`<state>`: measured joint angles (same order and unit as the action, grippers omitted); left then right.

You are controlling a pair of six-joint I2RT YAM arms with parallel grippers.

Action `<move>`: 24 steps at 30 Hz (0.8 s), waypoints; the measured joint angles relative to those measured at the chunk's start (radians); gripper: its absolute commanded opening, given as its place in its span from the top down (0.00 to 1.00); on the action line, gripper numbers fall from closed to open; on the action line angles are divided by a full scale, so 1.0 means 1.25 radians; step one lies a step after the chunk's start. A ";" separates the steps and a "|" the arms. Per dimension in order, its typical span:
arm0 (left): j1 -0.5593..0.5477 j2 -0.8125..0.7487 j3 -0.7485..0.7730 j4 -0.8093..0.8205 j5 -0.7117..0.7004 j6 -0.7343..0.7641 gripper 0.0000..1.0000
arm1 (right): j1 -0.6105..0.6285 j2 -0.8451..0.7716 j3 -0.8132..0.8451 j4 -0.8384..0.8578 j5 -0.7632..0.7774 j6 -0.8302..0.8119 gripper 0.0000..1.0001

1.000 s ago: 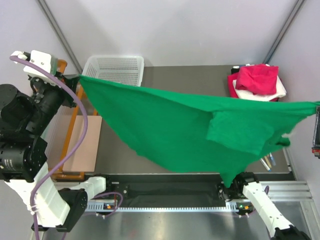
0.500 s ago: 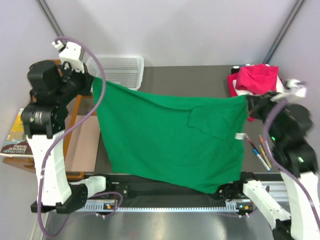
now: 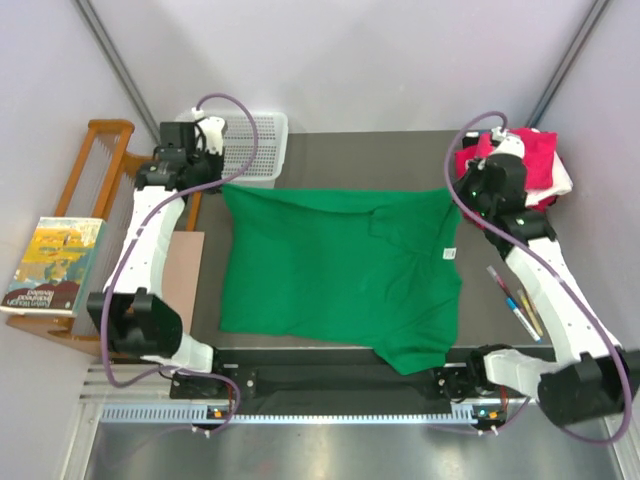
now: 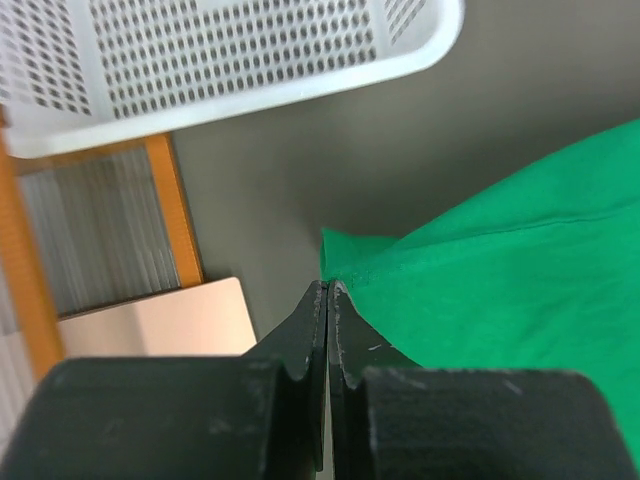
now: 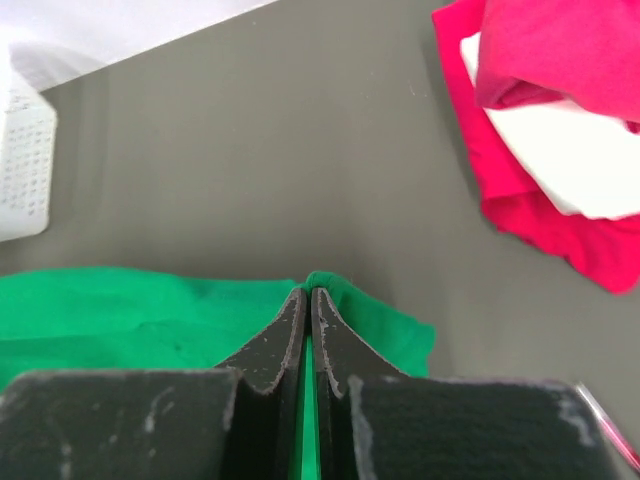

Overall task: Fold and stack the t-shirts
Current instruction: Flatten the tshirt out

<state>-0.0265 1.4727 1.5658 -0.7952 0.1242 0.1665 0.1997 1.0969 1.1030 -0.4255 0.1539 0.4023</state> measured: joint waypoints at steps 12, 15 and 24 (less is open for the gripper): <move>0.000 0.129 -0.027 0.103 -0.039 0.007 1.00 | -0.039 0.314 0.062 0.113 -0.016 0.023 1.00; 0.000 0.145 -0.028 0.126 -0.044 0.007 1.00 | -0.066 0.360 0.079 0.125 -0.027 0.029 1.00; -0.001 0.280 0.006 0.163 -0.053 -0.003 1.00 | -0.127 0.520 0.212 0.144 -0.077 0.034 1.00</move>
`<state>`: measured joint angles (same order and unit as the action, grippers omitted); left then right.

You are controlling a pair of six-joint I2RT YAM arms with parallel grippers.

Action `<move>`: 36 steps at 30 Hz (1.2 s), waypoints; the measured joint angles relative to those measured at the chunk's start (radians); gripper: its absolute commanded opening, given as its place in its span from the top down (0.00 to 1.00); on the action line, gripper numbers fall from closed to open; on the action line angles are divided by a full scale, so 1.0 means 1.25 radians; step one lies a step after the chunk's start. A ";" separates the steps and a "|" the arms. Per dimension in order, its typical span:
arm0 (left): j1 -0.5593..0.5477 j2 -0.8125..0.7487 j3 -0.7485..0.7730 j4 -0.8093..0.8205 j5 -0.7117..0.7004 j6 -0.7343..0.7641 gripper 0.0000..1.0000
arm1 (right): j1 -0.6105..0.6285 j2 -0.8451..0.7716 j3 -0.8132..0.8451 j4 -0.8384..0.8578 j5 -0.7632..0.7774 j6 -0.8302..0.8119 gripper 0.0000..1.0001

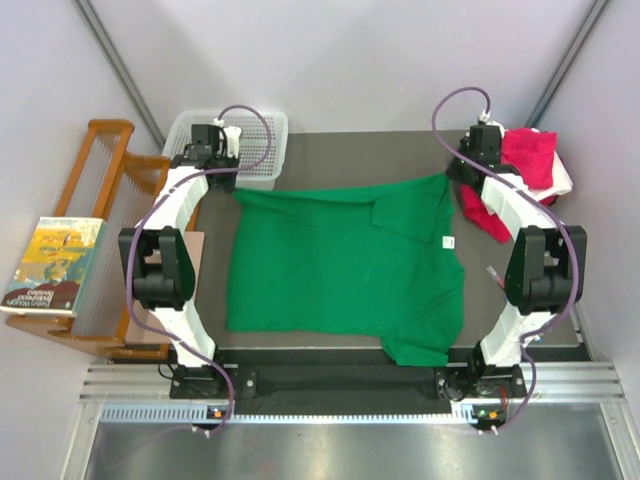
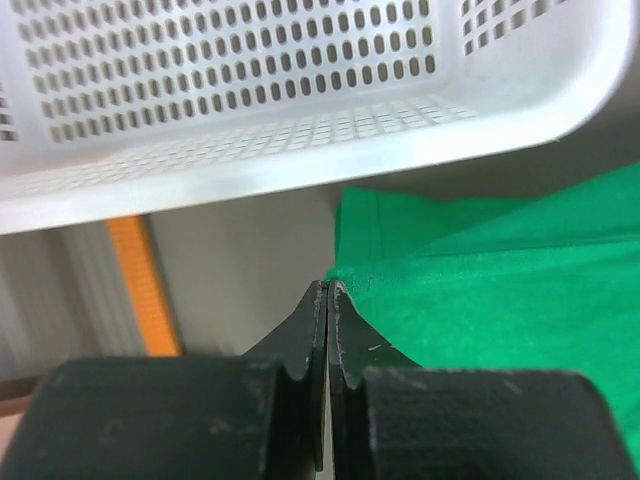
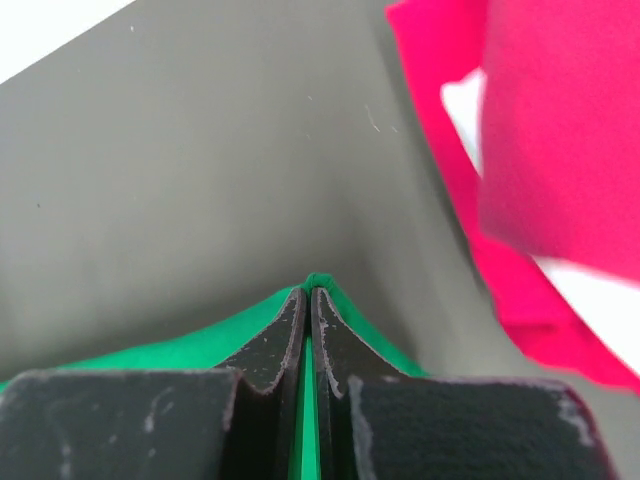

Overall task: Fold and stack the t-shirts
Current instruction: Flatten the tshirt out

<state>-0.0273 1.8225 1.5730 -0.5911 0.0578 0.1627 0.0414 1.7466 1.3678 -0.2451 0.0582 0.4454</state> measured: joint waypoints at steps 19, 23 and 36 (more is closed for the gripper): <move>-0.010 0.045 0.014 0.006 0.000 -0.018 1.00 | -0.015 0.185 0.087 -0.026 -0.089 0.004 1.00; -0.011 0.040 0.014 0.005 0.001 -0.018 1.00 | -0.016 0.105 0.000 -0.027 -0.089 0.016 1.00; -0.015 0.022 0.014 0.004 0.008 -0.020 1.00 | -0.018 0.027 0.061 -0.035 -0.091 0.017 1.00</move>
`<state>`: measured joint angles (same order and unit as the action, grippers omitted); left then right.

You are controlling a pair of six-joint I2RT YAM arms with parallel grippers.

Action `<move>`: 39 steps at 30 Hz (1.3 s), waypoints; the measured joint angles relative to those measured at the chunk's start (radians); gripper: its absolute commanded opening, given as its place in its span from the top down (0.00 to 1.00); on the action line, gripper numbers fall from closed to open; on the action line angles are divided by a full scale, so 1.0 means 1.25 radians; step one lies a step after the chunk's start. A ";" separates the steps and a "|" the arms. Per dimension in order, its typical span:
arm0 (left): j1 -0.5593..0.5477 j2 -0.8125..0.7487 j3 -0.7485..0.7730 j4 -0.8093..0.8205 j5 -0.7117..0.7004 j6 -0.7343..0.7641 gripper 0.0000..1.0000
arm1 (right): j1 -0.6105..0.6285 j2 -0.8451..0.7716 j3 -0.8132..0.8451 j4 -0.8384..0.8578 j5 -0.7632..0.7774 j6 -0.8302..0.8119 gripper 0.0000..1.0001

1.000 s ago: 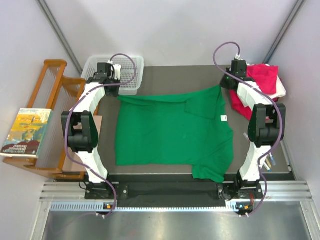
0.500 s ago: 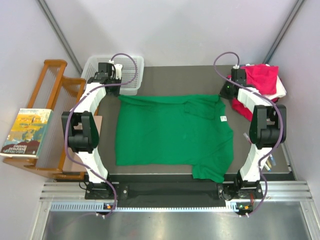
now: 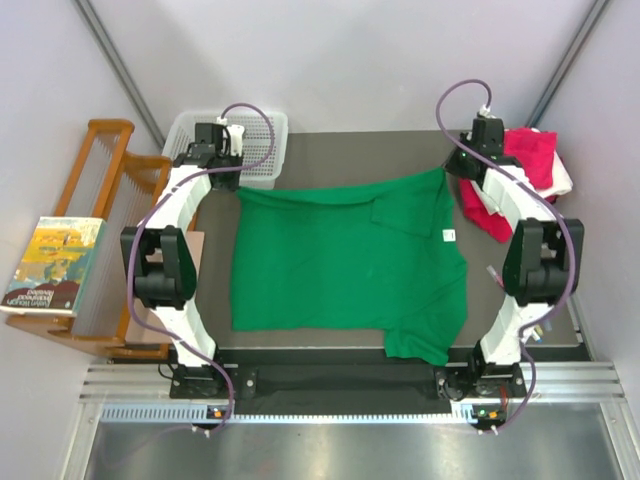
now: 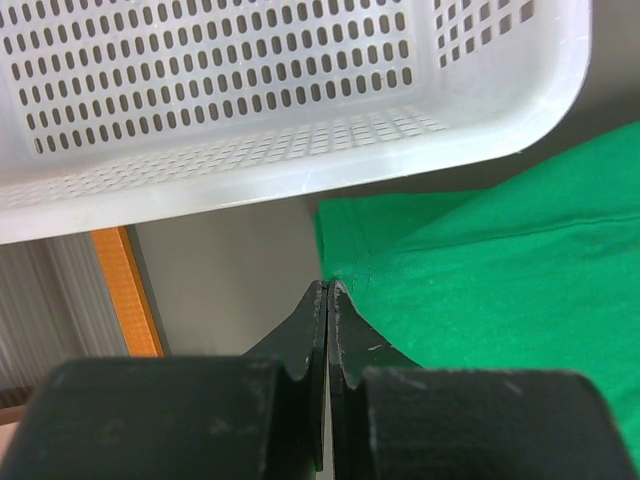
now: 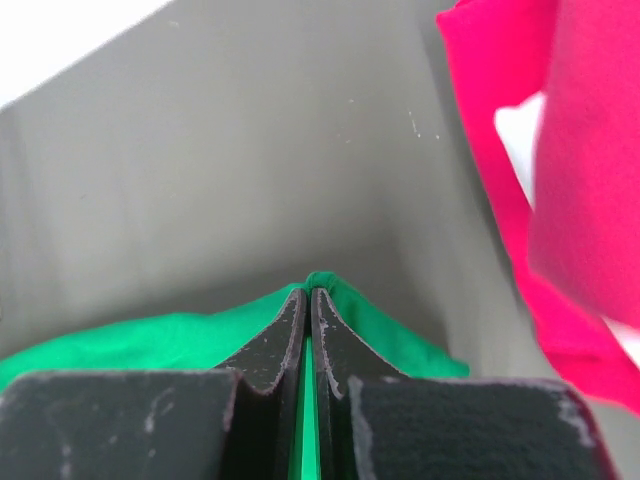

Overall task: Fold and stack the t-shirts
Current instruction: Flatten the tshirt out

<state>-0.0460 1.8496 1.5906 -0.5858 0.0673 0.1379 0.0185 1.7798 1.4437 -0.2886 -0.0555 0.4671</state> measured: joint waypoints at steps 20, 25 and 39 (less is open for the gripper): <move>-0.007 -0.044 -0.012 0.001 0.017 -0.008 1.00 | -0.045 0.254 0.213 -0.100 0.000 -0.016 0.46; -0.008 -0.044 -0.012 0.001 0.017 -0.008 1.00 | -0.044 0.203 0.177 -0.106 -0.009 -0.013 0.58; -0.018 -0.044 -0.015 0.001 0.017 -0.008 1.00 | 0.025 0.017 -0.140 -0.061 -0.085 0.011 0.61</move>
<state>-0.0685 1.7950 1.5715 -0.5846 0.0887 0.1280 0.0502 1.8015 1.2682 -0.3649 -0.1616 0.4805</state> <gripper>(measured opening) 0.011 0.394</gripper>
